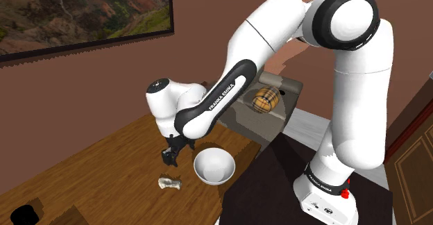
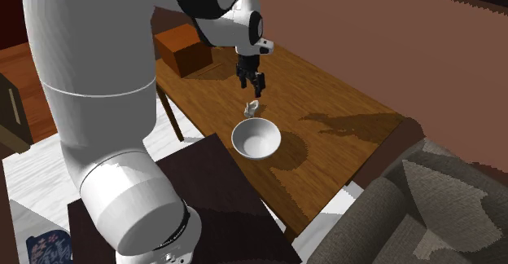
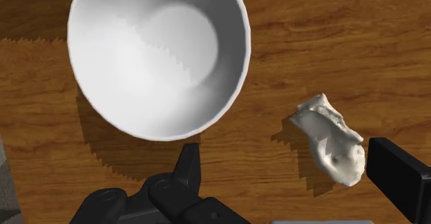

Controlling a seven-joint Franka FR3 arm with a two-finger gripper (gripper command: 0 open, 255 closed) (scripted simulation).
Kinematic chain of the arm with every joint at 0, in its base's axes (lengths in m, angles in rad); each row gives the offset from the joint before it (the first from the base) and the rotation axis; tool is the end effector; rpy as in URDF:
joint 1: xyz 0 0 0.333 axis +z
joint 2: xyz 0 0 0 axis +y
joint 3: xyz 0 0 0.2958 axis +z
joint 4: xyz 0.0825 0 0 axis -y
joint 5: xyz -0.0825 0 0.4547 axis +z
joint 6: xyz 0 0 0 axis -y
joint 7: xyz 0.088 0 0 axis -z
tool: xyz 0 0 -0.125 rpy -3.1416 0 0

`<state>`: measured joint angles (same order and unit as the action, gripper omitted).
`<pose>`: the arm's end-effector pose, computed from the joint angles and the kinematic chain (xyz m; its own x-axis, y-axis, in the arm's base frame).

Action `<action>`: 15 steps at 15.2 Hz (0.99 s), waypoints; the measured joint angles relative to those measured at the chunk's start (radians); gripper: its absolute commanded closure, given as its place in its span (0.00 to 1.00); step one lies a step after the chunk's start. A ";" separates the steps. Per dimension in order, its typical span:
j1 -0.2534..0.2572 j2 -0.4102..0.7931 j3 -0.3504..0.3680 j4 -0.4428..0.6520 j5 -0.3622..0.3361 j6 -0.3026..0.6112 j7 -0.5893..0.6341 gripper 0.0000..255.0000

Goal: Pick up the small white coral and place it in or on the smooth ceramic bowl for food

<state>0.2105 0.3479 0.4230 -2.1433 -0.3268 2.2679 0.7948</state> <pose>0.4712 0.3464 0.1476 0.9952 0.0554 -0.0810 0.0691 -0.9816 0.1782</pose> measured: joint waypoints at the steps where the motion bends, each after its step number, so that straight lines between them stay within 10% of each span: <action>1: 0.019 0.045 -0.008 0.033 -0.025 0.001 0.021 0.00; 15: 0.141 0.351 -0.093 0.234 -0.172 0.054 0.127 0.00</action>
<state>0.3518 0.6986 0.3298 -1.9097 -0.4988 2.3224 0.9216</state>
